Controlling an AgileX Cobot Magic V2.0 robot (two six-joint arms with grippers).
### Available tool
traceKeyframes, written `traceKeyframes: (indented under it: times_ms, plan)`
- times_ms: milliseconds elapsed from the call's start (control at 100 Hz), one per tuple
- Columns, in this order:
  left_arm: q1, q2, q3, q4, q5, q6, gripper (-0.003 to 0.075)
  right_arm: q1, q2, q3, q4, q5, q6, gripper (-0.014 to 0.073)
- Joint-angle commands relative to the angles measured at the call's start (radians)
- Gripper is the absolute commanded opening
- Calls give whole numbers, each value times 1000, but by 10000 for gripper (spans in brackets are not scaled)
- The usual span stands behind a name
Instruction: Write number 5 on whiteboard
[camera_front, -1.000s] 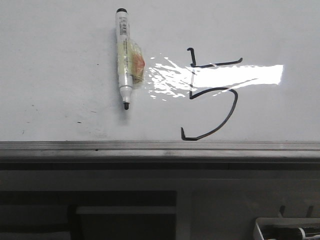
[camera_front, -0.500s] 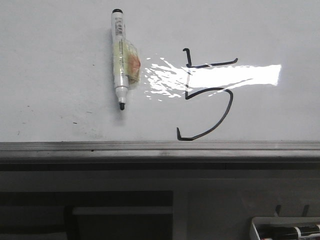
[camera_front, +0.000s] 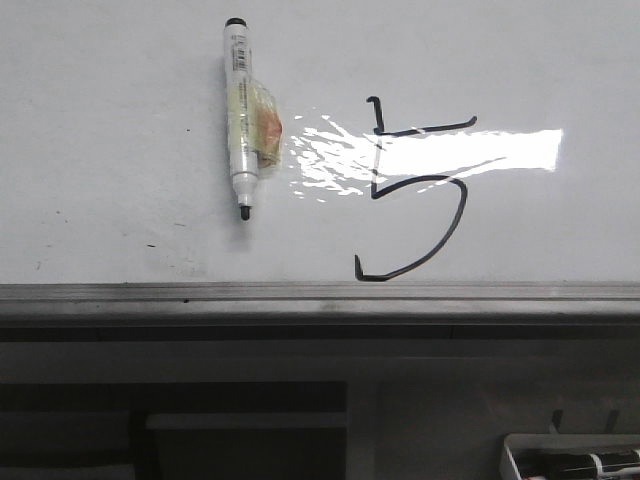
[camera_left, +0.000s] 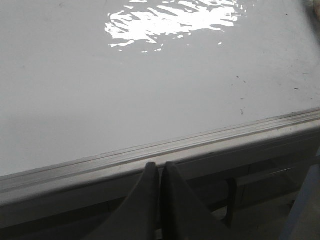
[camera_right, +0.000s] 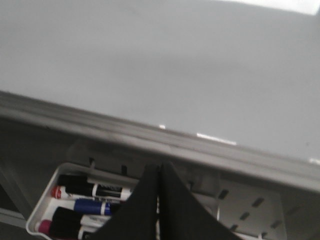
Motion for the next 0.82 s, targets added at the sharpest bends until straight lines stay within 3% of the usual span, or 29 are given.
traceKeyframes:
  times_ms: [0, 70, 140, 290, 380, 810]
  plan:
    - [2, -28, 16, -4, -70, -7, -20, -21, -11, 16, -4, -88, 7, -61]
    - [2, -28, 16, -4, -70, -7, -20, -21, -47, 57, -4, -88, 7, -61]
    - [2, -28, 16, -4, -70, -7, -20, -21, -97, 53, -2, 18, 7, -61]
    - [2, -28, 16, -4, -70, -7, -20, -21, -220, 55, -4, 95, 5, -61]
    - [2, -28, 16, -4, -70, -7, -20, -21, -291, 55, -6, 85, 5, -61]
    - [2, -28, 16, -11, -70, -7, -20, -21, -285, 55, -6, 84, 5, -61]
